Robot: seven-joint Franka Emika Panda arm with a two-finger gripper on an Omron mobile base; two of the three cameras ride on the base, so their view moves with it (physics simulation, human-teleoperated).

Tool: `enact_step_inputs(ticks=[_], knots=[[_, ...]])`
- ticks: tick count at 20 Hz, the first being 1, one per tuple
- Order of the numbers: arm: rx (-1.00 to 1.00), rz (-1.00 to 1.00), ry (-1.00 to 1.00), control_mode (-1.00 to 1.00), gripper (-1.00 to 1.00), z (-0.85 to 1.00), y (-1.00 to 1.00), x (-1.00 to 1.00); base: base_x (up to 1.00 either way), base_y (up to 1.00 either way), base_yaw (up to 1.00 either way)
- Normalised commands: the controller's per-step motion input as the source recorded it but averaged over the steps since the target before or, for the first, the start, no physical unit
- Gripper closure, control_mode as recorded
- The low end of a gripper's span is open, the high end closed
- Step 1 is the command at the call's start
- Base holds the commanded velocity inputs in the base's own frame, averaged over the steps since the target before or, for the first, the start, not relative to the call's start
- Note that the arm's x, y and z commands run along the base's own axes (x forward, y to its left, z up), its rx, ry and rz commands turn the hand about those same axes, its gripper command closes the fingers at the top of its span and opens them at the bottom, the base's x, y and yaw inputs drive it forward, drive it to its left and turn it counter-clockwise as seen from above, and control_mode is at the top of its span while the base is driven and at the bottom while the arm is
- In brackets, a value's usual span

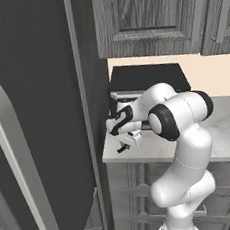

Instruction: Retrieve the butter from the fridge and place it on a plate on the dining table. Then retrieve the butter knife by the fridge and place it near the plate.

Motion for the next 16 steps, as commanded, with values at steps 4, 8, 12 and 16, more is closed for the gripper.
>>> enact_step_inputs(ticks=[4, 8, 12, 16], knots=[[0.01, 0.02, 0.0, -1.0, 1.0, 0.02, -0.19, -0.31, 0.0, 0.0, 0.0], [0.02, 0.09, 0.0, -1.0, 1.0, 0.03, -0.19, -0.72, 0.0, 0.0, 0.0], [0.0, 0.27, -0.06, -1.0, 1.0, 0.0, -0.25, -0.82, 0.0, 0.0, 0.0], [0.0, 0.36, -0.04, -1.0, 1.0, 0.34, -0.08, -0.69, 0.0, 0.0, 0.0]])
